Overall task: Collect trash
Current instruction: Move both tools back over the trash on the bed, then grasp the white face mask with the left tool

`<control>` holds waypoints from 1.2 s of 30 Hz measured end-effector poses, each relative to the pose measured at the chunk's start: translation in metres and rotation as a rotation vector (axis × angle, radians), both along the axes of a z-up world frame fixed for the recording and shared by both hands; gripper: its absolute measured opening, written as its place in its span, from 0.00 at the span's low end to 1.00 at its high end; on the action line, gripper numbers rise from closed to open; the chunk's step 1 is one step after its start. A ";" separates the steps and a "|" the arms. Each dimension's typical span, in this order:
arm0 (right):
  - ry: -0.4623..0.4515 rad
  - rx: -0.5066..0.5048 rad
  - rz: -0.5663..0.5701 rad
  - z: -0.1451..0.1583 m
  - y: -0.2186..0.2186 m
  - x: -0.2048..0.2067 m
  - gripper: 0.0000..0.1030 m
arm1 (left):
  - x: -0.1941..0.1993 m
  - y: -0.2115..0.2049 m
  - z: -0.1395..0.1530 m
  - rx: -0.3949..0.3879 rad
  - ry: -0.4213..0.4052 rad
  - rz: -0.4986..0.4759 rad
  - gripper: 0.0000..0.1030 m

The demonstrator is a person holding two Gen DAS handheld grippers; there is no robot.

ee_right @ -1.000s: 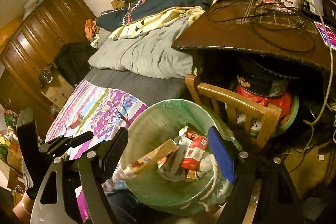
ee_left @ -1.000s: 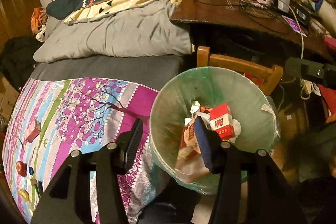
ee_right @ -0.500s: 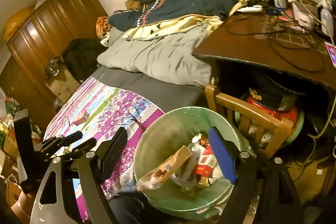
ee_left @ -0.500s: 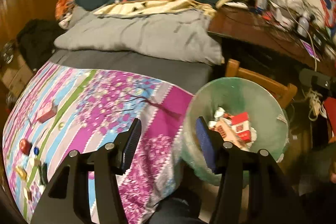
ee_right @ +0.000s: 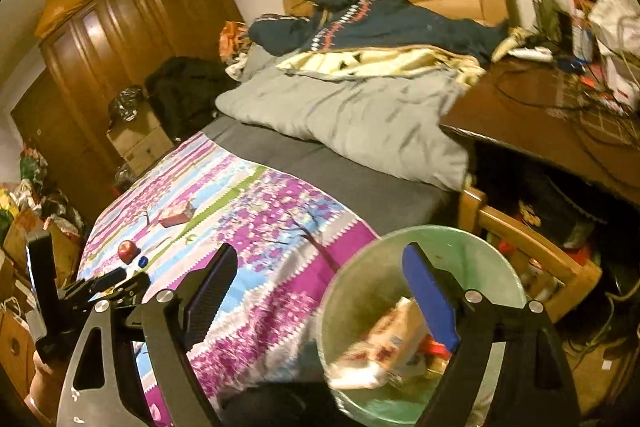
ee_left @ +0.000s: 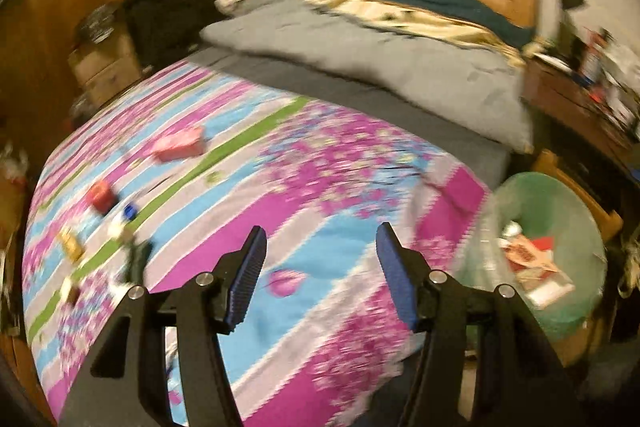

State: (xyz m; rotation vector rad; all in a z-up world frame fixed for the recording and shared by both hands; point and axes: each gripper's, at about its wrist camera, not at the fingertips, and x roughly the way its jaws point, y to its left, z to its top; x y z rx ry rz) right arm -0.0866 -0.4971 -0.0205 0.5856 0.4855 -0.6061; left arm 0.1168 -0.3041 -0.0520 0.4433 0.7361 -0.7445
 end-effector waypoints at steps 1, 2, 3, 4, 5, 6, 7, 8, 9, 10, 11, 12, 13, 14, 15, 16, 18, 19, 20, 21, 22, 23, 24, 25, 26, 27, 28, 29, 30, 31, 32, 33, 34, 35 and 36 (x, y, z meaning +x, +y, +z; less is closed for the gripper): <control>-0.001 -0.017 0.009 0.003 0.006 0.009 0.84 | 0.007 0.009 0.000 -0.001 -0.005 0.031 0.53; -0.002 -0.036 0.019 0.005 0.013 0.017 0.84 | 0.014 0.020 0.000 -0.002 -0.011 0.066 0.53; -0.003 -0.061 0.035 0.007 0.023 0.028 0.85 | 0.021 0.030 -0.001 0.001 -0.016 0.100 0.53; -0.002 -0.079 0.049 0.008 0.030 0.037 0.86 | 0.029 0.041 -0.001 0.003 -0.024 0.136 0.53; -0.001 -0.098 0.067 0.009 0.038 0.048 0.86 | 0.035 0.050 -0.001 0.001 -0.027 0.164 0.53; 0.003 -0.118 0.095 0.009 0.048 0.061 0.87 | 0.040 0.057 -0.001 -0.002 -0.028 0.182 0.54; 0.010 -0.131 0.123 0.009 0.057 0.073 0.87 | 0.046 0.066 -0.002 -0.005 -0.028 0.208 0.55; 0.020 -0.142 0.162 0.008 0.069 0.089 0.87 | 0.053 0.077 -0.003 -0.005 -0.027 0.238 0.56; 0.027 -0.147 0.189 0.006 0.079 0.100 0.88 | 0.058 0.086 -0.005 -0.004 -0.025 0.264 0.57; 0.033 -0.151 0.220 0.005 0.089 0.113 0.88 | 0.062 0.093 -0.007 -0.001 -0.024 0.278 0.57; 0.037 -0.154 0.244 0.003 0.097 0.122 0.88 | 0.066 0.103 -0.011 0.006 -0.023 0.299 0.57; 0.045 -0.159 0.279 0.001 0.109 0.136 0.88 | 0.069 0.112 -0.015 0.015 -0.024 0.317 0.57; 0.052 -0.164 0.306 -0.001 0.119 0.146 0.89 | 0.070 0.119 -0.017 0.019 -0.026 0.327 0.57; 0.061 -0.169 0.331 -0.003 0.128 0.156 0.90 | 0.073 0.130 -0.021 0.020 -0.026 0.339 0.57; 0.073 -0.172 0.359 -0.007 0.140 0.168 0.91 | 0.074 0.143 -0.024 0.016 -0.021 0.348 0.57; 0.080 -0.170 0.383 -0.010 0.149 0.177 0.91 | 0.075 0.154 -0.026 0.011 -0.017 0.355 0.57; 0.097 -0.163 0.424 -0.018 0.164 0.190 0.91 | 0.078 0.191 -0.036 -0.003 -0.003 0.373 0.57; 0.106 -0.159 0.440 -0.022 0.170 0.195 0.91 | 0.079 0.205 -0.040 -0.004 0.007 0.376 0.57; 0.122 -0.151 0.461 -0.029 0.177 0.203 0.92 | 0.081 0.231 -0.047 0.003 0.022 0.383 0.57; 0.133 -0.144 0.473 -0.033 0.181 0.207 0.92 | 0.082 0.247 -0.051 0.008 0.029 0.395 0.57; 0.148 -0.134 0.488 -0.040 0.185 0.212 0.92 | 0.083 0.261 -0.055 0.013 0.037 0.406 0.57; 0.167 -0.122 0.503 -0.048 0.190 0.218 0.92 | 0.084 0.281 -0.061 0.023 0.050 0.424 0.57; 0.178 -0.113 0.512 -0.054 0.193 0.219 0.92 | 0.083 0.299 -0.066 0.027 0.064 0.436 0.57; 0.191 -0.102 0.522 -0.060 0.196 0.223 0.92 | 0.081 0.309 -0.069 0.030 0.072 0.441 0.57; 0.200 -0.093 0.529 -0.066 0.196 0.225 0.92 | 0.078 0.322 -0.073 0.037 0.083 0.447 0.57; 0.211 -0.079 0.542 -0.073 0.199 0.230 0.92 | 0.075 0.330 -0.077 0.038 0.097 0.446 0.57; 0.220 -0.068 0.554 -0.079 0.203 0.235 0.92 | 0.072 0.335 -0.081 0.032 0.113 0.436 0.57; 0.227 -0.063 0.562 -0.083 0.203 0.240 0.92 | 0.067 0.336 -0.084 0.016 0.137 0.405 0.57; 0.236 -0.060 0.571 -0.087 0.208 0.245 0.92 | 0.063 0.332 -0.086 0.015 0.143 0.379 0.57; 0.243 -0.060 0.579 -0.090 0.213 0.250 0.92 | 0.060 0.324 -0.087 0.023 0.140 0.338 0.57; 0.247 -0.060 0.584 -0.092 0.216 0.254 0.92 | 0.056 0.311 -0.089 0.046 0.118 0.283 0.57; 0.248 -0.060 0.588 -0.092 0.217 0.256 0.92 | 0.054 0.296 -0.090 0.068 0.090 0.226 0.57; 0.249 -0.058 0.592 -0.093 0.219 0.259 0.92 | 0.054 0.285 -0.092 0.077 0.072 0.194 0.57; 0.250 -0.058 0.594 -0.093 0.220 0.261 0.92 | 0.059 0.272 -0.094 0.083 0.052 0.164 0.57; 0.251 -0.061 0.594 -0.093 0.222 0.262 0.92 | 0.065 0.263 -0.096 0.082 0.047 0.153 0.57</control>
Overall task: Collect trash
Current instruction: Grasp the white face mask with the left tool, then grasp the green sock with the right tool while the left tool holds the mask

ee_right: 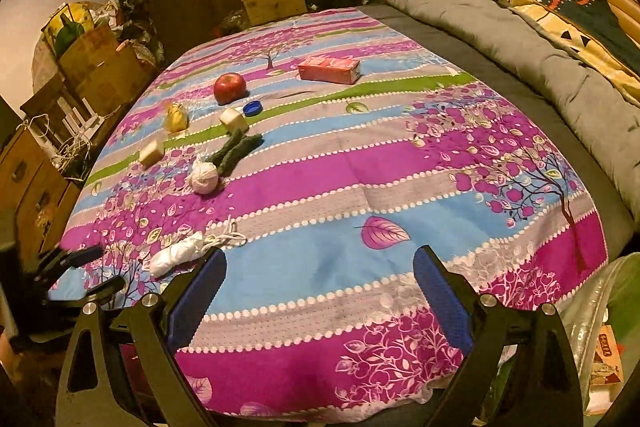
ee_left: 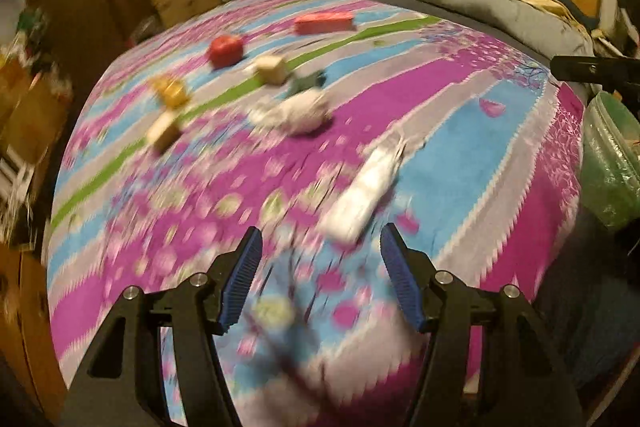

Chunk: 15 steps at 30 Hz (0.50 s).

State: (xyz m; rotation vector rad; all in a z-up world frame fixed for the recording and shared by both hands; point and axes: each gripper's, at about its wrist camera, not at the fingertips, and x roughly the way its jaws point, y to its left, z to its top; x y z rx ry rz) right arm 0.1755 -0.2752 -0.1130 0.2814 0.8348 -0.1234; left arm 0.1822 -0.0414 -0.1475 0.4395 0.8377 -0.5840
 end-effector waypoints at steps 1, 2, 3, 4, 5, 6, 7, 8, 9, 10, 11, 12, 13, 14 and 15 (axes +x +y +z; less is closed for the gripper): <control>0.002 -0.003 0.000 0.000 0.000 0.001 0.92 | 0.005 -0.005 -0.001 -0.007 0.001 -0.006 0.57; 0.007 -0.006 -0.002 -0.001 0.000 0.002 0.92 | 0.013 -0.017 -0.004 -0.029 0.009 -0.039 0.57; 0.012 -0.006 -0.003 -0.001 -0.001 0.002 0.92 | 0.016 -0.023 -0.005 -0.028 0.012 -0.066 0.57; 0.018 -0.005 -0.005 -0.002 -0.002 0.003 0.92 | 0.019 -0.032 -0.010 -0.011 0.007 -0.100 0.57; 0.026 -0.003 -0.006 -0.003 -0.004 0.004 0.92 | 0.022 -0.043 -0.021 0.035 -0.001 -0.142 0.57; 0.032 0.000 -0.006 -0.005 -0.005 0.006 0.92 | 0.025 -0.049 -0.029 0.069 0.005 -0.155 0.57; 0.033 0.002 -0.004 -0.006 -0.006 0.008 0.92 | 0.028 -0.055 -0.036 0.095 0.022 -0.164 0.45; 0.031 0.004 0.003 -0.005 -0.006 0.011 0.92 | 0.030 -0.059 -0.048 0.125 0.061 -0.181 0.35; 0.028 0.003 0.009 -0.004 -0.005 0.013 0.92 | 0.029 -0.060 -0.051 0.130 0.058 -0.187 0.34; 0.021 -0.001 0.018 -0.003 -0.004 0.016 0.91 | 0.025 -0.060 -0.050 0.121 0.042 -0.200 0.27; 0.014 -0.003 0.030 -0.002 -0.001 0.019 0.91 | 0.022 -0.058 -0.049 0.110 0.047 -0.215 0.25; 0.009 -0.006 0.046 -0.001 0.002 0.023 0.91 | 0.021 -0.055 -0.047 0.094 0.053 -0.211 0.25; 0.006 -0.008 0.062 -0.001 0.004 0.028 0.91 | 0.022 -0.051 -0.045 0.070 0.066 -0.196 0.24; 0.003 -0.005 0.077 0.000 0.007 0.034 0.90 | 0.024 -0.044 -0.041 0.038 0.075 -0.164 0.23; -0.006 0.003 0.094 0.002 0.010 0.043 0.89 | 0.024 -0.037 -0.035 0.013 0.076 -0.130 0.23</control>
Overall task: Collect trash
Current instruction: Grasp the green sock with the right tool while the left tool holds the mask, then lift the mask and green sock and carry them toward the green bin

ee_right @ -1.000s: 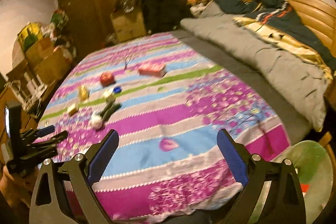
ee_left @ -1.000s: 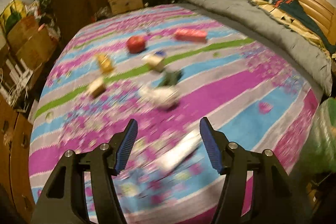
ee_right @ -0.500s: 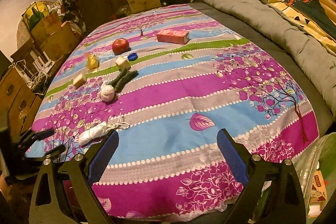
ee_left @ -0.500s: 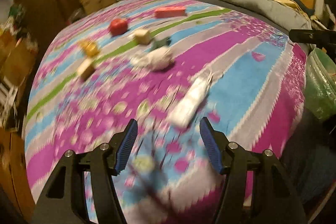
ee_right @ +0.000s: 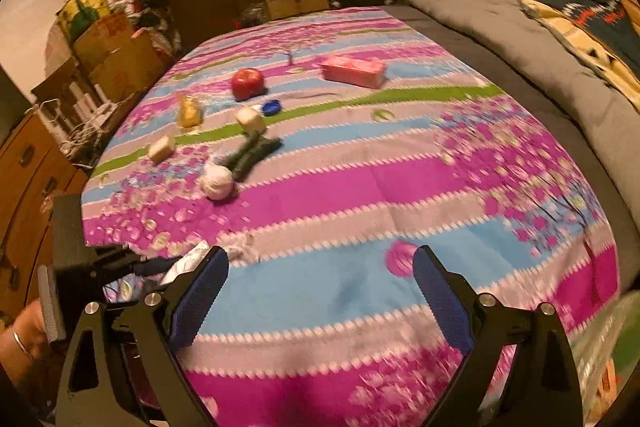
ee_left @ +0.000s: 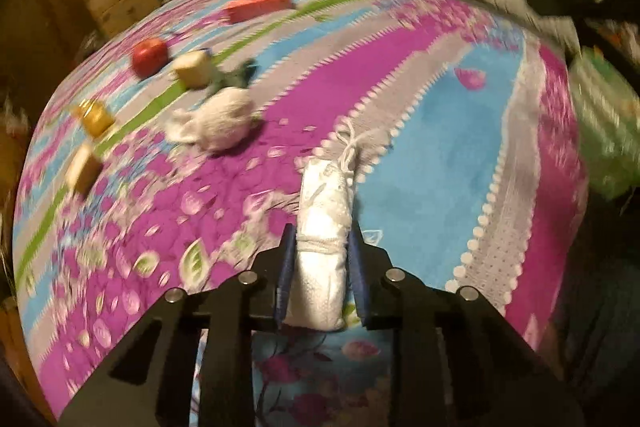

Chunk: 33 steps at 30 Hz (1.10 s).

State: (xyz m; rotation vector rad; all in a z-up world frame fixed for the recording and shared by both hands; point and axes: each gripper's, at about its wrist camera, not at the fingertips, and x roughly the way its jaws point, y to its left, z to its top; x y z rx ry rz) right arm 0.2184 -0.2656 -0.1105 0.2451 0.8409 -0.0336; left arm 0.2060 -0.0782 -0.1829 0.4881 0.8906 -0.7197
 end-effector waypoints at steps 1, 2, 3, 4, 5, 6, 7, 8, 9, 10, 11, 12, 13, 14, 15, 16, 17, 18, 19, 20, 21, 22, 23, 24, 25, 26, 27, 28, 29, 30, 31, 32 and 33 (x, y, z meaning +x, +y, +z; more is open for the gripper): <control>-0.013 0.011 0.012 0.003 0.003 0.009 0.89 | 0.000 0.005 0.003 -0.014 -0.001 0.021 0.23; -0.024 0.026 0.023 0.005 0.006 0.019 0.89 | -0.002 0.016 0.010 -0.044 0.003 0.063 0.23; -0.032 0.054 0.039 0.006 0.009 0.035 0.89 | -0.003 0.025 0.015 -0.072 0.011 0.097 0.23; -0.034 0.082 0.050 0.006 0.012 0.052 0.89 | -0.005 0.034 0.020 -0.096 0.016 0.135 0.23; -0.029 0.122 0.065 0.003 0.018 0.074 0.89 | -0.006 0.040 0.023 -0.109 0.017 0.159 0.23; -0.016 0.151 0.074 0.000 0.024 0.092 0.88 | -0.008 0.048 0.027 -0.122 0.017 0.190 0.23; 0.006 0.183 0.075 -0.007 0.031 0.116 0.87 | -0.011 0.054 0.031 -0.130 0.014 0.214 0.23; 0.018 0.202 0.070 -0.011 0.035 0.129 0.86 | -0.011 0.058 0.033 -0.134 0.009 0.230 0.23; 0.049 0.240 0.065 -0.020 0.043 0.153 0.85 | -0.014 0.063 0.037 -0.140 0.002 0.250 0.23; 0.082 0.254 0.050 -0.029 0.049 0.173 0.83 | -0.015 0.068 0.039 -0.147 -0.002 0.269 0.23; 0.102 0.254 0.033 -0.035 0.055 0.187 0.82 | -0.015 0.071 0.041 -0.153 -0.002 0.281 0.23; 0.132 0.259 0.015 -0.046 0.061 0.206 0.80 | -0.016 0.075 0.044 -0.161 -0.002 0.294 0.23; 0.152 0.262 -0.002 -0.053 0.066 0.218 0.78 | -0.017 0.078 0.046 -0.166 -0.006 0.306 0.23; 0.178 0.266 -0.019 -0.061 0.070 0.234 0.78 | -0.018 0.083 0.048 -0.171 -0.013 0.322 0.23; 0.195 0.260 -0.025 -0.068 0.075 0.242 0.78 | -0.018 0.085 0.049 -0.173 -0.017 0.332 0.23; 0.234 0.232 -0.037 -0.077 0.080 0.253 0.77 | -0.017 0.087 0.049 -0.173 -0.019 0.342 0.23; 0.290 0.212 -0.061 -0.090 0.083 0.262 0.65 | -0.015 0.090 0.049 -0.170 -0.020 0.355 0.23; 0.314 0.236 -0.070 -0.098 0.085 0.264 0.42 | -0.013 0.092 0.049 -0.165 -0.022 0.368 0.23; 0.325 0.250 -0.083 -0.105 0.084 0.262 0.36 | -0.012 0.093 0.048 -0.158 -0.027 0.380 0.23; 0.298 0.245 -0.079 -0.104 0.083 0.260 0.16 | -0.010 0.095 0.049 -0.151 -0.035 0.395 0.23; 0.280 0.265 -0.057 -0.102 0.081 0.258 0.11 | -0.010 0.098 0.050 -0.150 -0.039 0.406 0.23; 0.258 0.275 -0.053 -0.099 0.079 0.255 0.08 | -0.008 0.100 0.051 -0.153 -0.040 0.416 0.23; 0.207 0.274 -0.056 -0.088 0.074 0.247 0.08 | -0.007 0.102 0.052 -0.159 -0.042 0.430 0.23; 0.171 0.267 -0.055 -0.080 0.071 0.241 0.07 | -0.006 0.104 0.054 -0.164 -0.042 0.441 0.23; 0.132 0.255 -0.050 -0.071 0.069 0.235 0.07 | -0.004 0.106 0.056 -0.170 -0.044 0.456 0.23; 0.094 0.232 -0.042 -0.059 0.067 0.228 0.07 | -0.003 0.106 0.060 -0.175 -0.053 0.477 0.23; 0.049 0.197 -0.030 -0.044 0.067 0.217 0.07 | -0.001 0.106 0.063 -0.178 -0.060 0.487 0.23; 0.003 0.167 -0.016 -0.028 0.067 0.205 0.07 | -0.001 0.106 0.068 -0.185 -0.076 0.502 0.23; -0.023 0.153 -0.005 -0.019 0.067 0.198 0.07 | 0.000 0.104 0.073 -0.188 -0.085 0.517 0.23; -0.056 0.139 0.011 -0.005 0.069 0.183 0.07 | 0.000 0.103 0.077 -0.191 -0.091 0.527 0.23; -0.082 0.133 0.030 0.008 0.071 0.169 0.07 | 0.000 0.100 0.083 -0.195 -0.099 0.531 0.23; -0.106 0.125 0.049 0.020 0.072 0.155 0.07 | 0.000 0.097 0.087 -0.197 -0.107 0.532 0.23; -0.135 0.110 0.074 0.034 0.075 0.136 0.07 | 0.000 0.092 0.094 -0.198 -0.121 0.532 0.23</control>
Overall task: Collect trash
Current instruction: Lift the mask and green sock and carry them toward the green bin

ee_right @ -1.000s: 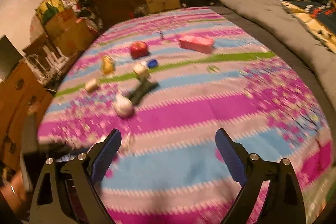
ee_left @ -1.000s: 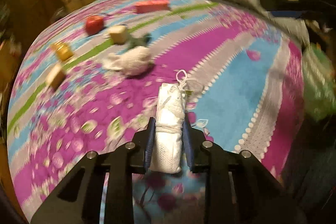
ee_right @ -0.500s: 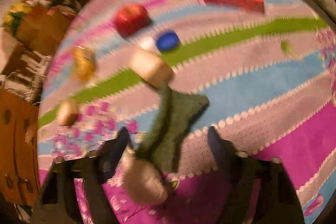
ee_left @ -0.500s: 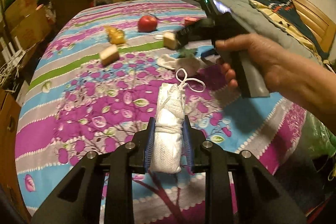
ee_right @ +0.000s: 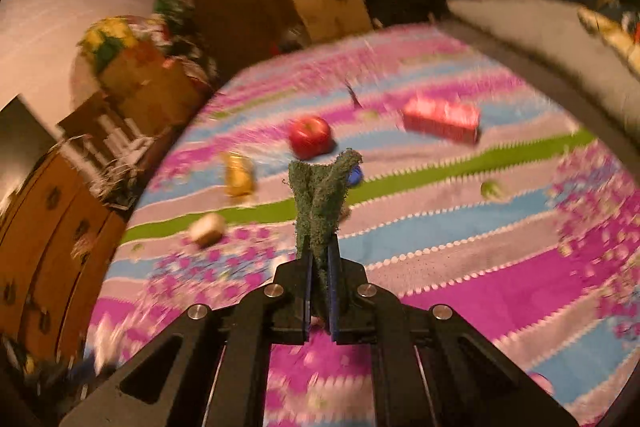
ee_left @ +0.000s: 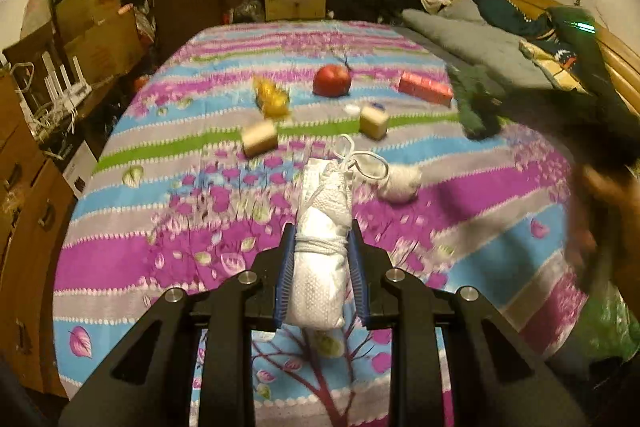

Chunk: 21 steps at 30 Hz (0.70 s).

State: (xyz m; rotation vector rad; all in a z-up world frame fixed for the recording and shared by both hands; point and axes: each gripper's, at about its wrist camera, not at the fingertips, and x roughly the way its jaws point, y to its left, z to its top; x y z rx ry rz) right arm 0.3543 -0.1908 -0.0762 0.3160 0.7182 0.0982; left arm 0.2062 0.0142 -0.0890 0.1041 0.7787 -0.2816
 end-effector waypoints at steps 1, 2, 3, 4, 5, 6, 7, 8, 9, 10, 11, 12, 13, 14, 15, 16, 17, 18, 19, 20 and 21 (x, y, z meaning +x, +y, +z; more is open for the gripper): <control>-0.022 -0.010 0.017 0.010 0.002 -0.015 0.07 | -0.001 -0.006 0.009 0.005 -0.017 -0.001 0.23; -0.042 -0.022 0.032 0.019 0.004 -0.030 0.07 | -0.001 -0.011 0.015 0.007 -0.029 -0.002 0.23; -0.062 -0.040 0.046 0.029 0.007 -0.050 0.07 | -0.001 -0.016 0.022 0.010 -0.045 0.000 0.23; -0.075 -0.053 0.054 0.036 0.007 -0.069 0.07 | -0.001 -0.021 0.028 0.014 -0.059 0.001 0.23; -0.083 -0.061 0.059 0.042 0.006 -0.084 0.07 | -0.001 -0.028 0.036 0.017 -0.072 0.005 0.23; -0.089 -0.068 0.061 0.047 0.005 -0.101 0.07 | 0.000 -0.034 0.043 0.017 -0.080 0.009 0.23; -0.094 -0.075 0.058 0.051 0.004 -0.115 0.07 | 0.001 -0.040 0.048 0.018 -0.084 0.014 0.23; -0.098 -0.083 0.054 0.053 0.002 -0.128 0.07 | 0.001 -0.047 0.053 0.018 -0.088 0.018 0.23; -0.101 -0.101 0.044 0.056 -0.001 -0.143 0.07 | 0.001 -0.052 0.058 0.019 -0.092 0.019 0.23; -0.103 -0.110 0.038 0.059 -0.002 -0.154 0.07 | 0.000 -0.058 0.062 0.021 -0.098 0.019 0.23; -0.110 -0.117 0.026 0.063 -0.008 -0.168 0.07 | -0.002 -0.070 0.069 0.030 -0.109 0.014 0.23; -0.115 -0.118 0.015 0.065 -0.011 -0.178 0.07 | -0.004 -0.076 0.072 0.035 -0.117 0.008 0.23; -0.124 -0.120 0.000 0.069 -0.015 -0.191 0.07 | -0.006 -0.084 0.075 0.038 -0.126 -0.005 0.23; -0.131 -0.121 -0.015 0.072 -0.021 -0.200 0.07 | -0.010 -0.097 0.081 0.041 -0.137 -0.025 0.23; -0.141 -0.122 -0.036 0.077 -0.031 -0.209 0.07 | -0.014 -0.108 0.085 0.046 -0.147 -0.044 0.23; -0.154 -0.128 -0.062 0.082 -0.041 -0.220 0.07 | -0.018 -0.119 0.089 0.049 -0.156 -0.065 0.23; -0.160 -0.132 -0.075 0.085 -0.047 -0.226 0.07 | -0.022 -0.129 0.092 0.051 -0.163 -0.084 0.23; -0.167 -0.135 -0.101 0.091 -0.058 -0.237 0.07 | -0.027 -0.139 0.094 0.052 -0.170 -0.103 0.23; -0.173 -0.137 -0.123 0.095 -0.066 -0.243 0.07 | -0.031 -0.150 0.097 0.054 -0.176 -0.123 0.23; -0.181 -0.138 -0.146 0.098 -0.077 -0.252 0.07 | -0.037 -0.165 0.099 0.056 -0.182 -0.153 0.23; -0.187 -0.141 -0.180 0.104 -0.092 -0.263 0.07 | -0.041 -0.177 0.102 0.056 -0.186 -0.174 0.23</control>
